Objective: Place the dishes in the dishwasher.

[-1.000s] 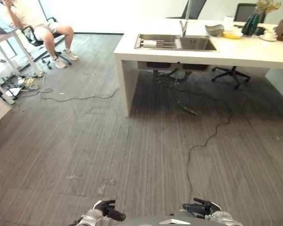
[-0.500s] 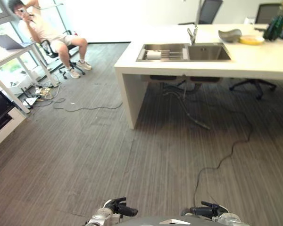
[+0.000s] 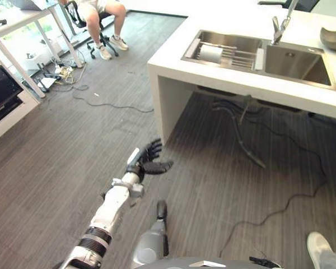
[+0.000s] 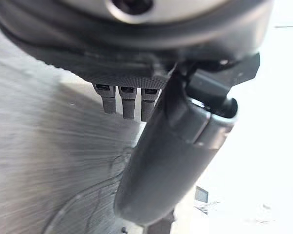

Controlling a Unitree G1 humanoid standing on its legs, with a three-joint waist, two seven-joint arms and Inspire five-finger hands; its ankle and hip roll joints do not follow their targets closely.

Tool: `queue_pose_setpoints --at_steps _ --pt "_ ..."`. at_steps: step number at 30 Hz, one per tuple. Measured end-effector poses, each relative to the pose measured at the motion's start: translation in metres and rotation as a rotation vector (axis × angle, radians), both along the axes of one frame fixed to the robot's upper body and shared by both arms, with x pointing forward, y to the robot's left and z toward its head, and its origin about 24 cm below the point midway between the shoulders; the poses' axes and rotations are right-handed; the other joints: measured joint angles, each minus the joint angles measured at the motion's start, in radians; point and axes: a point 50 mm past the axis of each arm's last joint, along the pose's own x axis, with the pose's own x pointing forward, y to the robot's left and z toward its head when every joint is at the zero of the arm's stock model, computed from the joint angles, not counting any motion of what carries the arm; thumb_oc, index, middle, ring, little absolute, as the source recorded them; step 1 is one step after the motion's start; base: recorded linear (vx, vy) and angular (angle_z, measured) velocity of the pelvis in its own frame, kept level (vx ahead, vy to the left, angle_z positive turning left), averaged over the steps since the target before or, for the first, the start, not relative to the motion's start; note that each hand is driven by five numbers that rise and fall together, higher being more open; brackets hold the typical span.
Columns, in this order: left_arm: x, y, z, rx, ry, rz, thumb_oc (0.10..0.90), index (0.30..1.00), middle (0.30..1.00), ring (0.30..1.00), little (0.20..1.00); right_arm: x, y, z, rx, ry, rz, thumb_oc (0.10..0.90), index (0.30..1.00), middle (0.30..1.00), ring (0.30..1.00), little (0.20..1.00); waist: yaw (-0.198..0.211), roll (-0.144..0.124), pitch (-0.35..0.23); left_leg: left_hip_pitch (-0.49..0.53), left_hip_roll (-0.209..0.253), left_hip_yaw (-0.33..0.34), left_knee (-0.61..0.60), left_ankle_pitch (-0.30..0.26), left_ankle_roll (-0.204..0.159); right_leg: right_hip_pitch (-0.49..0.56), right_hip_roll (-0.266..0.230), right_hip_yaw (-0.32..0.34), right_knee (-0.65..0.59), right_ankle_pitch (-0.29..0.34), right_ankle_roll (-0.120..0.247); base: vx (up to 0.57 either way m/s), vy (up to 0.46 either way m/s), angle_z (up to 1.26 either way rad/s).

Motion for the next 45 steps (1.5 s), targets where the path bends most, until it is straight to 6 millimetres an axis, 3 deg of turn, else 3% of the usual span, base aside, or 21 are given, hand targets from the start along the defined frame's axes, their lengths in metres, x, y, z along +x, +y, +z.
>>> queue_pose_setpoints --at_steps 1,3,4,5,7,9,10,12,14,16,18,21,22,25,28,31,33,35,40,43,45 --pt "0.002 0.010 0.012 0.030 -0.044 0.008 0.800 0.900 0.900 0.900 0.900 -0.005 0.008 -0.003 0.023 0.017 -0.002 0.800 0.900 0.900 0.900 0.900 0.018 -0.024 -0.018 0.012 -0.009 0.003 0.034 0.078 0.080 0.032 -0.017 0.045 0.002 -0.029 0.032 0.50 0.121 -0.56" --pt "0.009 0.040 0.041 0.113 -0.136 0.070 0.800 0.900 0.900 0.900 0.900 0.018 0.037 -0.008 0.096 -0.030 0.047 0.800 0.900 0.900 0.900 0.900 0.053 -0.122 -0.016 0.035 -0.043 0.019 0.076 0.092 0.117 -0.019 -0.101 0.113 0.114 -0.048 0.061 0.62 0.175 -1.17" --pt "0.012 0.045 0.047 0.140 -0.153 0.081 0.800 0.900 0.900 0.900 0.900 0.021 0.043 -0.008 0.116 -0.043 0.053 0.800 0.900 0.900 0.900 0.900 0.051 -0.126 -0.018 0.053 -0.039 0.030 0.075 0.094 0.134 -0.040 -0.110 0.123 0.192 -0.047 0.079 0.53 0.165 -0.95" --pt "0.017 0.048 0.056 0.176 -0.184 0.082 0.800 0.900 0.900 0.900 0.900 0.019 0.051 -0.010 0.145 -0.048 0.056 0.800 0.900 0.900 0.900 0.900 0.047 -0.120 -0.024 0.099 -0.024 0.018 0.054 0.136 0.182 -0.090 -0.115 0.137 0.360 -0.071 0.171 0.46 0.131 -0.25" --pt "0.024 0.048 0.081 0.226 -0.275 0.063 0.800 0.900 0.900 0.900 0.900 0.014 0.068 -0.013 0.207 -0.034 0.040 0.800 0.900 0.900 0.900 0.900 0.023 -0.166 -0.027 0.185 -0.053 0.024 0.030 0.089 0.198 -0.229 -0.157 0.184 0.754 -0.048 0.169 0.36 0.112 0.01" --pt "0.025 0.043 0.097 0.243 -0.344 0.035 0.800 0.900 0.900 0.900 0.900 0.015 0.067 -0.013 0.212 -0.032 0.038 0.800 0.900 0.900 0.900 0.900 0.014 -0.163 -0.024 0.216 -0.057 0.023 0.036 0.046 0.224 -0.320 -0.174 0.164 0.900 -0.041 0.167 0.50 0.193 0.00" --pt "0.025 0.038 0.109 0.259 -0.397 0.006 0.800 0.900 0.900 0.900 0.900 0.022 0.058 -0.010 0.192 -0.065 0.028 0.800 0.900 0.900 0.900 0.900 0.005 -0.136 -0.010 0.244 -0.056 0.022 0.049 0.014 0.240 -0.380 -0.199 0.089 0.945 -0.044 0.160 0.46 0.182 0.02" --pt "0.027 0.027 0.116 0.246 -0.439 -0.023 0.800 0.900 0.900 0.900 0.900 0.031 0.045 -0.006 0.160 -0.098 0.018 0.800 0.900 0.900 0.900 0.900 -0.001 -0.087 0.019 0.308 -0.048 0.009 0.029 -0.008 0.249 -0.395 -0.222 -0.009 0.873 -0.091 0.138 0.39 0.038 0.13" --pt "0.025 0.021 0.125 0.239 -0.480 -0.052 0.800 0.900 0.900 0.900 0.900 0.036 0.035 -0.003 0.137 -0.116 0.033 0.800 0.900 0.900 0.900 0.900 -0.018 -0.051 0.022 0.341 -0.052 -0.003 0.014 -0.012 0.228 -0.417 -0.218 -0.046 0.613 -0.088 0.112 0.40 -0.128 0.26" --pt "0.026 0.018 0.136 0.244 -0.527 -0.066 0.800 0.900 0.900 0.900 0.900 0.036 0.034 -0.002 0.133 -0.143 0.050 0.800 0.900 0.900 0.900 0.900 -0.031 -0.044 0.017 0.360 -0.066 -0.009 0.012 -0.038 0.193 -0.433 -0.251 -0.056 0.266 0.018 0.117 0.42 -0.131 0.24" --pt "0.026 0.024 0.144 0.272 -0.574 -0.014 0.800 0.900 0.900 0.900 0.900 0.038 0.028 0.001 0.106 -0.183 0.042 0.800 0.900 0.900 0.900 0.900 -0.073 -0.043 0.012 0.385 -0.080 -0.029 0.013 -0.065 0.181 -0.464 -0.294 0.059 0.145 0.139 0.138 0.32 -0.082 0.23" --pt "0.025 0.028 0.150 0.309 -0.612 0.013 0.800 0.900 0.900 0.900 0.900 0.024 0.043 -0.005 0.164 -0.167 0.026 0.800 0.900 0.900 0.900 0.900 -0.099 -0.084 -0.019 0.469 -0.069 -0.030 0.020 -0.124 0.111 -0.448 -0.284 0.142 0.180 0.231 0.108 0.35 -0.136 -0.02" --pt "0.019 0.026 0.144 0.277 -0.610 0.019 0.800 0.900 0.900 0.900 0.900 0.016 0.042 -0.005 0.157 -0.172 0.016 0.800 0.900 0.900 0.900 0.900 -0.111 -0.055 -0.050 0.492 -0.028 -0.025 0.030 -0.153 0.072 -0.449 -0.245 0.159 0.226 0.257 0.029 0.41 -0.230 -0.19" --pt "0.010 0.019 0.155 0.291 -0.692 -0.015 0.800 0.900 0.900 0.900 0.900 0.024 0.029 0.001 0.149 -0.202 0.090 0.800 0.900 0.900 0.900 0.900 -0.140 0.013 -0.065 0.498 0.061 0.004 0.075 -0.171 0.041 -0.452 -0.147 0.166 0.251 0.214 -0.003 0.26 -0.197 -0.37" --pt "0.010 0.022 0.158 0.293 -0.712 -0.001 0.800 0.900 0.900 0.900 0.900 0.024 0.041 0.000 0.193 -0.208 0.137 0.800 0.900 0.900 0.900 0.900 -0.171 -0.011 -0.066 0.447 0.114 0.009 0.246 -0.136 -0.016 -0.415 -0.096 0.180 0.219 0.188 -0.027 0.17 -0.313 -0.44" --pt "0.011 0.021 0.161 0.291 -0.725 -0.004 0.800 0.900 0.900 0.900 0.900 0.022 0.050 -0.001 0.220 -0.213 0.162 0.800 0.900 0.900 0.900 0.900 -0.178 -0.042 -0.053 0.344 0.166 -0.065 0.462 -0.063 -0.085 -0.389 -0.053 0.169 0.202 0.154 -0.063 0.12 -0.226 -0.14" --pt "0.011 0.021 0.161 0.290 -0.724 -0.003 0.800 0.900 0.900 0.900 0.900 0.021 0.053 -0.001 0.221 -0.213 0.179 0.800 0.900 0.900 0.900 0.900 -0.171 -0.087 -0.027 0.270 0.185 -0.052 0.567 -0.054 -0.094 -0.341 -0.039 0.167 0.143 0.147 -0.127 0.15 -0.011 0.14" --pt "0.011 0.022 0.162 0.291 -0.724 0.002 0.800 0.900 0.900 0.900 0.900 0.016 0.046 -0.001 0.198 -0.190 0.183 0.800 0.900 0.900 0.900 0.900 -0.159 -0.105 -0.010 0.281 0.119 -0.024 0.324 -0.109 -0.040 -0.305 -0.038 0.158 0.076 0.180 -0.132 0.16 0.033 0.04" --pt "0.013 0.028 0.161 0.295 -0.713 0.025 0.800 0.900 0.900 0.900 0.900 -0.031 0.028 -0.004 0.160 -0.030 0.192 0.800 0.900 0.900 0.900 0.900 -0.145 -0.071 0.022 0.260 0.092 -0.039 0.046 -0.031 -0.020 -0.236 0.014 0.151 0.009 0.174 -0.127 0.12 0.047 -0.03" --pt "0.018 0.038 0.151 0.308 -0.658 0.052 0.800 0.900 0.900 0.900 0.900 -0.093 0.018 0.001 0.148 0.130 0.145 0.800 0.900 0.900 0.900 0.900 -0.162 0.005 0.018 0.303 0.093 0.006 -0.015 0.047 0.025 -0.204 0.043 0.159 0.008 0.149 -0.087 0.11 0.162 -0.12" --pt "0.020 0.051 0.149 0.347 -0.623 0.071 0.800 0.900 0.900 0.900 0.900 -0.111 0.034 -0.001 0.200 0.204 0.165 0.800 0.900 0.900 0.900 0.900 -0.178 -0.006 0.018 0.320 0.063 0.036 -0.031 0.029 0.059 -0.207 0.016 0.182 0.008 0.149 -0.053 0.08 0.129 -0.23"
